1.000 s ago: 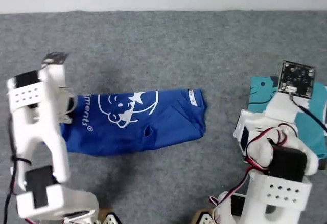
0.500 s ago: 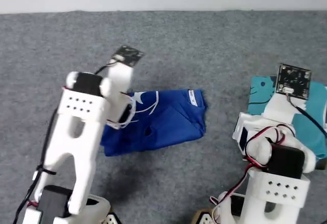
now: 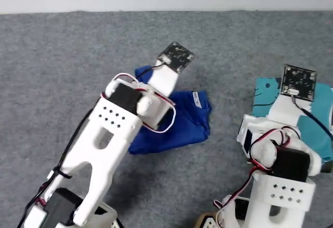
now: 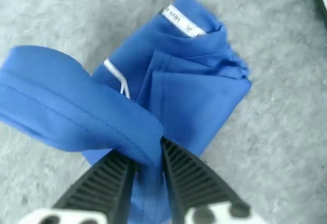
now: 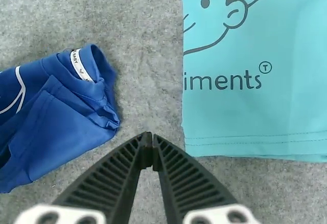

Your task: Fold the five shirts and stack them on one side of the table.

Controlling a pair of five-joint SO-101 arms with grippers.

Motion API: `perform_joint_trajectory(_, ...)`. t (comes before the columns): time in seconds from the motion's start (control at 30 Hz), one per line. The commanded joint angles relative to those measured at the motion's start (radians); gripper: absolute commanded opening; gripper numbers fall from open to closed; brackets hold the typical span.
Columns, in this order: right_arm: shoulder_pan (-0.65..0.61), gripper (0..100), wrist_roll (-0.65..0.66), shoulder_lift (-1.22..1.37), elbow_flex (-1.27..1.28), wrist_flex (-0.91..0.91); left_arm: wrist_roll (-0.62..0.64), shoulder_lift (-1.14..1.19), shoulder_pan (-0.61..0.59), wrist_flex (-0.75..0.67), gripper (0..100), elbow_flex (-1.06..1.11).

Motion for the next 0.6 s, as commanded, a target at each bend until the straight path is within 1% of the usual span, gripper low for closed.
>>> perform_joint_trajectory(0.0,0.012,0.9,-0.002,-0.01,-0.005,0.005,0.014,0.055,0.038,-0.046,1,-0.062)
perform_joint_trajectory(0.1,0.012,0.9,-0.002,-0.01,-0.003,0.005,0.014,0.135,0.064,-0.044,1,-0.13)
perform_joint_trajectory(0.23,0.012,0.9,-0.002,-0.015,0.014,0.002,0.043,0.259,0.068,-0.048,2,-0.266)
perform_joint_trajectory(0.33,0.012,0.9,-0.002,-0.018,0.052,-0.002,0.04,0.351,0.094,0.0,2,-0.375)
perform_joint_trajectory(0.4,0.012,0.9,-0.002,-0.018,0.064,-0.001,0.014,0.408,0.127,0.061,7,-0.455)
perform_joint_trajectory(0.47,0.012,0.9,-0.002,-0.018,0.066,-0.002,0.014,0.457,0.157,0.127,14,-0.533)
perform_joint_trajectory(0.57,0.012,0.9,-0.002,-0.018,0.064,-0.004,0.049,0.512,0.146,0.203,21,-0.631)
